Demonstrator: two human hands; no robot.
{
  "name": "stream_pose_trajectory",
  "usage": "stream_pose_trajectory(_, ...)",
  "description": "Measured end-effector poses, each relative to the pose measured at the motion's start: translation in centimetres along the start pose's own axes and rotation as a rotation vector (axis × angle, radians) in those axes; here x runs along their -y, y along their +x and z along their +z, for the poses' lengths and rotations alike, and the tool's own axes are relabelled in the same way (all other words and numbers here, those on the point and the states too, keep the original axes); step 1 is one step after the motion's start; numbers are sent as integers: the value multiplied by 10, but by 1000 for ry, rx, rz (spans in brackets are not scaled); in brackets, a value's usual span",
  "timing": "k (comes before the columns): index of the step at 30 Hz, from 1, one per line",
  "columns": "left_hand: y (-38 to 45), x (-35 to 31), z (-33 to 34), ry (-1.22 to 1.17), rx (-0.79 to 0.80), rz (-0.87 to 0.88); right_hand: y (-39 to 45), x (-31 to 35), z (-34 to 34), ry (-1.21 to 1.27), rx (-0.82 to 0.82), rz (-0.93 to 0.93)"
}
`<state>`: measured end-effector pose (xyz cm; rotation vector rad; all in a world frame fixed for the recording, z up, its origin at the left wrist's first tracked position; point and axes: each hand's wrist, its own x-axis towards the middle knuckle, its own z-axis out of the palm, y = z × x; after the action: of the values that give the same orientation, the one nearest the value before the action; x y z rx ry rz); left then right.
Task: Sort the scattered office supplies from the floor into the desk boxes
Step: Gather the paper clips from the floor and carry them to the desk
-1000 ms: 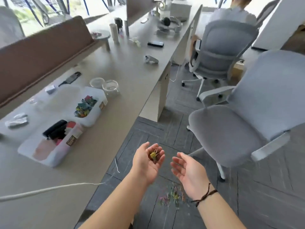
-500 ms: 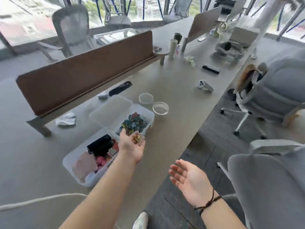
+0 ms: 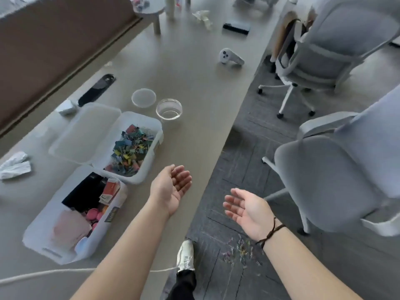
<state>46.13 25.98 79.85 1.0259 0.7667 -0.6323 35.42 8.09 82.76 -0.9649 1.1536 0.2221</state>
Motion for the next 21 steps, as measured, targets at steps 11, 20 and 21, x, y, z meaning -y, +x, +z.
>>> stream_pose_trajectory(11,30,177,65,414,20,17,7,-120,-268,264,-386,76)
stream_pose_trajectory(20,113,382,31,676,-16,244,130,-273,-402,211,-360,93)
stream_pose_trajectory(21,130,405,24,698,-17,232,150,-292,-413,202,-362,97)
